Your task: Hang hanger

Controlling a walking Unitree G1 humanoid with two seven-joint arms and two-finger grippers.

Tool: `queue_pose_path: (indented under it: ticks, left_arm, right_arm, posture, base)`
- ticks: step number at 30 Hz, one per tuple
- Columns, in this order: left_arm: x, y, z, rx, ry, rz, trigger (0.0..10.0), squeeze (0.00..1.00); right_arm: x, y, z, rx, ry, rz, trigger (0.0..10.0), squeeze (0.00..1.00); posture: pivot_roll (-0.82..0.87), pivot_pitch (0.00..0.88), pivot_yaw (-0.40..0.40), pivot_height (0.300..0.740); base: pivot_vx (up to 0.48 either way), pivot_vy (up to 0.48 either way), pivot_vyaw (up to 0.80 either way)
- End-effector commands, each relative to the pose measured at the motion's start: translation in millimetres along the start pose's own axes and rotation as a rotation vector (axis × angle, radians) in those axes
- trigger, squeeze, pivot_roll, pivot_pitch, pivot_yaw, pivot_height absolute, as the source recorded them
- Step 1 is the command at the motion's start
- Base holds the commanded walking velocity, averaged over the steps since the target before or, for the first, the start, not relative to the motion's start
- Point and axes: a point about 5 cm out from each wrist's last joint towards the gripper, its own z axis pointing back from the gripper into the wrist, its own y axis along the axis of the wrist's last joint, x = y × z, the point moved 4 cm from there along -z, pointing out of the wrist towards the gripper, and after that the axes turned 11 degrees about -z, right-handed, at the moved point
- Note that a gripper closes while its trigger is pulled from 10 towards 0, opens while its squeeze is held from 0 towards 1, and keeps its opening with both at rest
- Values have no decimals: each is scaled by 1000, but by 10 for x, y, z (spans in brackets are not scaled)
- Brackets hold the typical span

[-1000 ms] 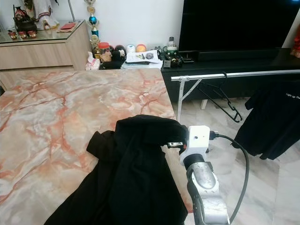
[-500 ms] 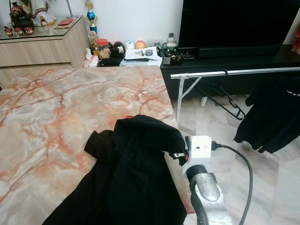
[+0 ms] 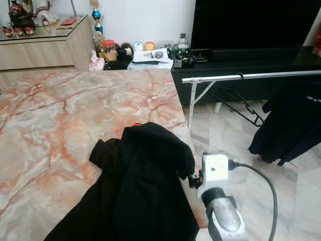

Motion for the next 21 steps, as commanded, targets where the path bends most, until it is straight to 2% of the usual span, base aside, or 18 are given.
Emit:
queue_pose_path:
  ticks: [1,2,6,7,9,10,11,12,14,15,17,19,20,21]
  left_arm:
    - [-25,-92,20,-39,-1,-17,10000,0]
    - [-28,-101,22,-42,0,-17,10000,0]
    - [-20,-142,29,-58,-1,-22,10000,0]
    - [-8,-156,30,-65,-2,-24,10000,0]
    - [1,-164,30,-69,-2,-26,10000,0]
    - [8,-168,29,-72,-1,-25,10000,0]
    - [8,-168,29,-72,-1,-25,10000,0]
    - [16,-174,29,-75,-2,-26,10000,0]
    - [22,-178,28,-77,-2,-27,10000,0]
    - [26,-181,28,-79,-2,-29,10000,0]
    - [26,-183,28,-81,-2,-31,10000,0]
    - [22,-185,29,-83,-2,-36,10000,0]
    - [22,-185,29,-83,-2,-36,10000,0]
    - [19,-185,29,-85,-5,-43,10000,0]
  right_arm:
    - [-32,40,15,12,14,33,10000,1000]
    - [-26,60,16,24,19,49,10000,1000]
    - [-107,168,15,74,114,-1,10000,1000]
    - [-188,219,27,90,186,-24,10000,1000]
    - [-266,264,36,104,257,-12,10000,1000]
    - [-359,290,59,112,334,20,10000,682]
    - [-359,290,59,112,334,20,10000,682]
    - [-403,335,70,138,366,-17,10000,0]
    - [-417,402,69,174,373,-95,10000,0]
    - [-419,483,63,213,369,-193,10000,0]
    - [-437,529,61,233,378,-253,10000,0]
    - [-539,558,80,226,438,-376,10000,0]
    - [-539,558,80,226,438,-376,10000,0]
    - [-609,442,93,160,471,-279,10000,0]
  posture:
    - [23,69,32,740]
    - [22,69,34,740]
    - [22,69,34,740]
    - [22,69,34,740]
    - [24,69,34,740]
    - [24,69,34,740]
    - [24,69,34,740]
    - [26,69,34,740]
    - [26,69,34,740]
    - [28,69,34,740]
    - [30,70,35,740]
    - [30,70,35,740]
    - [30,70,35,740]
    - [30,70,35,740]
  base:
    - [0,0,0]
    - [0,0,0]
    - [0,0,0]
    - [0,0,0]
    - [0,0,0]
    - [0,0,0]
    - [0,0,0]
    - [0,0,0]
    - [0,0,0]
    - [0,0,0]
    - [0,0,0]
    - [0,0,0]
    - [0,0,0]
    - [0,0,0]
